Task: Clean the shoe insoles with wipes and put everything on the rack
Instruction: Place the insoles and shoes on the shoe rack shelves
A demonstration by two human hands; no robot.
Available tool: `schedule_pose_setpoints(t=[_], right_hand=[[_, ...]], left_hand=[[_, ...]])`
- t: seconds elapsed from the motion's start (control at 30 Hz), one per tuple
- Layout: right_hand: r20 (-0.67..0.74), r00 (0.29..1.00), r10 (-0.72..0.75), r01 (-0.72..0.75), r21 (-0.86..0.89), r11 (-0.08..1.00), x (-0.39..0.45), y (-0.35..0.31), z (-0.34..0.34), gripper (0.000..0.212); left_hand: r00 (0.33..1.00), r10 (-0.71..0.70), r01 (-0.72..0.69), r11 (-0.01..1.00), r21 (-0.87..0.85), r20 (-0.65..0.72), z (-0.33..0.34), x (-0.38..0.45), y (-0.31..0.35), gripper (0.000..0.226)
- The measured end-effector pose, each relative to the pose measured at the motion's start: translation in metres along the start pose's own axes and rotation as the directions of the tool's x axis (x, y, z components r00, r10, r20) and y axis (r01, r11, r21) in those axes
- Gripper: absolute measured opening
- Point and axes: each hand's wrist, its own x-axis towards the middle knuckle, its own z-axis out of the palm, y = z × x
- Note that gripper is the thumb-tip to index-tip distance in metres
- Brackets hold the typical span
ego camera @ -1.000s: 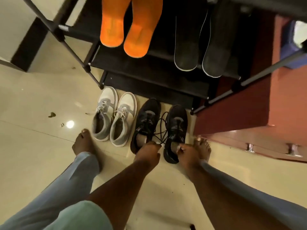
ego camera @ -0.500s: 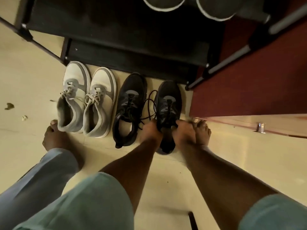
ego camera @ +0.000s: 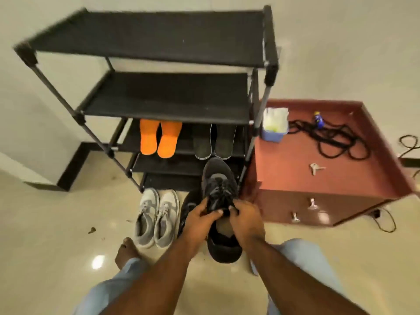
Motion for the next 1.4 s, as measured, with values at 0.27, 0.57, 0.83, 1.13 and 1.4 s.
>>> schedule_pose_setpoints(t=[0.27, 0.57, 0.83, 1.13, 1.4], right_hand=[[-0.313, 0.948, -0.058, 0.106, 0.138, 0.985, -0.051, -0.023, -0.12, 0.023], [-0.486, 0.871, 0.074, 0.1, 0.323, 0.941, -0.025, 0.033, -0.157, 0.028], [-0.405, 0.905, 0.131, 0.059, 0.424, 0.904, 0.056, 0.083, -0.117, 0.029], [-0.265, 0.962, 0.068, 0.092, 0.547, 0.832, 0.108, 0.117, -0.1, 0.013], [0.069, 0.95, 0.305, -0.1, 0.991, 0.089, 0.12, 0.116, -0.128, 0.017]], left_hand=[[0.964, 0.174, -0.205, 0.968, -0.146, -0.202, 0.045, -0.093, 0.094, 0.028], [0.955, 0.285, -0.298, 0.911, -0.286, -0.085, 0.138, -0.06, 0.13, 0.026], [0.964, 0.229, -0.244, 0.964, -0.102, -0.136, 0.168, 0.036, 0.113, 0.017], [0.949, 0.246, -0.233, 0.969, 0.087, -0.199, 0.179, 0.087, 0.087, 0.01], [0.962, 0.185, -0.179, 0.983, 0.045, -0.203, 0.174, 0.091, 0.091, 0.008]])
